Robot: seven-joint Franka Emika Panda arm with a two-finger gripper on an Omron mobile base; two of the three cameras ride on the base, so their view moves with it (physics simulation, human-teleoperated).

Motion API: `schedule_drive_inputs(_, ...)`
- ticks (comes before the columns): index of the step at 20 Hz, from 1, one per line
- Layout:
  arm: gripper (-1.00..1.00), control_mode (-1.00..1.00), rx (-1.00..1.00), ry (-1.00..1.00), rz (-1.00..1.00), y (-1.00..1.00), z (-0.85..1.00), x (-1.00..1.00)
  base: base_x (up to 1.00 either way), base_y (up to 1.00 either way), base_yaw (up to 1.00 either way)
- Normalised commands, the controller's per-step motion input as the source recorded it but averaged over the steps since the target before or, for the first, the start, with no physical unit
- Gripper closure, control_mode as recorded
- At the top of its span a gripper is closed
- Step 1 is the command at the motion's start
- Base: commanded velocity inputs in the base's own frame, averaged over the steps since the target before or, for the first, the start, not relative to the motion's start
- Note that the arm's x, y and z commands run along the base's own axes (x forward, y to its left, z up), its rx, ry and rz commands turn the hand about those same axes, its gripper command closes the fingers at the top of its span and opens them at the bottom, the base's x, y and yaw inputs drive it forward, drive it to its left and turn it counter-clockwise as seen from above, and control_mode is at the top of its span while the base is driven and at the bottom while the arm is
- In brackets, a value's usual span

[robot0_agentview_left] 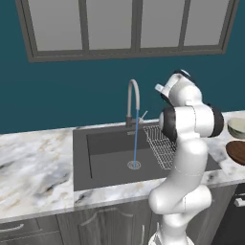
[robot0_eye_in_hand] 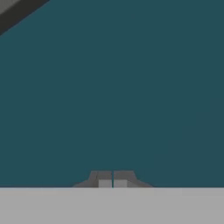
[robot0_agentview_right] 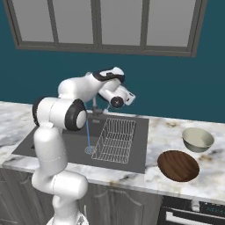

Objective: Rinse each bowl for a few seconds and place them down in the sink or on the counter.

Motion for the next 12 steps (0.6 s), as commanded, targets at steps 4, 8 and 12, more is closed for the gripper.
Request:
schedule_drive_inputs(4, 1.00, -1.00, 0.14, 0.28, -0.19, -0.39, 0.36, -0.29, 0.00, 0.00, 0.00)
schedule_drive_inputs(8, 1.00, -1.00, 0.10, 0.30, -0.20, -0.40, 0.33, -0.24, 0.00, 0.00, 0.00)
schedule_drive_inputs(12, 1.00, -1.00, 0.08, 0.31, -0.20, -0.41, 0.32, -0.22, 0.00, 0.00, 0.00)
